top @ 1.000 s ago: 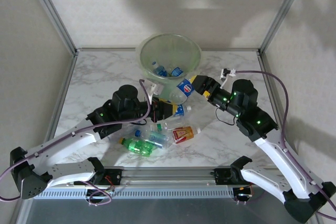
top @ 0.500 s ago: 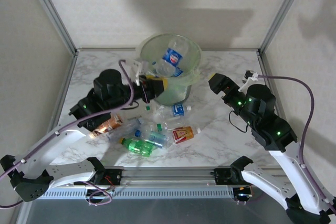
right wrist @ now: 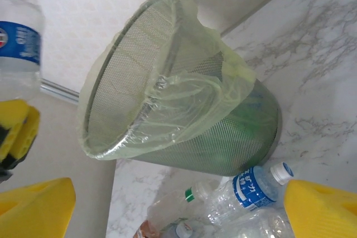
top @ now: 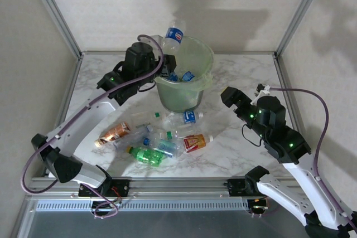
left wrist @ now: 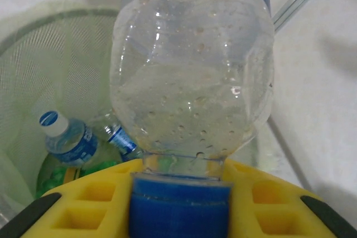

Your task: Put the plastic bottles in the bin

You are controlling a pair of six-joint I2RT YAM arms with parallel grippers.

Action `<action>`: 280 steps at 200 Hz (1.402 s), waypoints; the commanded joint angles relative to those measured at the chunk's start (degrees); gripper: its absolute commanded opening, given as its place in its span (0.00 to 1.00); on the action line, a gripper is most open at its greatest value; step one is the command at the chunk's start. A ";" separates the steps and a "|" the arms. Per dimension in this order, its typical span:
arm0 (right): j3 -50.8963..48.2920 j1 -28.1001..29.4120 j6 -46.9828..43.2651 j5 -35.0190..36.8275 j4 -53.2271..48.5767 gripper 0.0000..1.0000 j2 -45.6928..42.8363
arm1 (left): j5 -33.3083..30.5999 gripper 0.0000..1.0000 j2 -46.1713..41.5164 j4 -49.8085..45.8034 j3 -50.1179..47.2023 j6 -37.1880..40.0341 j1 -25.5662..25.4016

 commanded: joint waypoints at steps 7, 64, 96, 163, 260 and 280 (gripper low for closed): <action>-1.59 0.37 0.76 1.19 -0.14 0.96 -1.08 | -2.10 0.26 2.42 -1.91 2.22 1.97 0.99; -2.29 0.40 0.67 1.19 -0.02 0.97 -0.58 | -3.37 0.30 7.39 -3.98 5.37 4.22 2.36; -2.05 0.37 0.67 1.29 0.00 0.97 -0.56 | -4.68 0.53 8.00 -4.81 6.35 4.26 2.45; -1.09 0.35 0.06 1.10 0.13 0.97 0.72 | -3.79 0.70 3.24 -3.71 7.42 1.87 2.45; -6.72 0.74 1.56 -3.61 0.98 0.94 2.21 | -11.76 0.79 -21.38 -2.10 -14.59 -5.76 5.53; -8.72 1.93 2.61 -4.09 1.91 0.93 2.64 | -10.86 0.78 -25.42 -2.33 -20.77 -8.60 6.36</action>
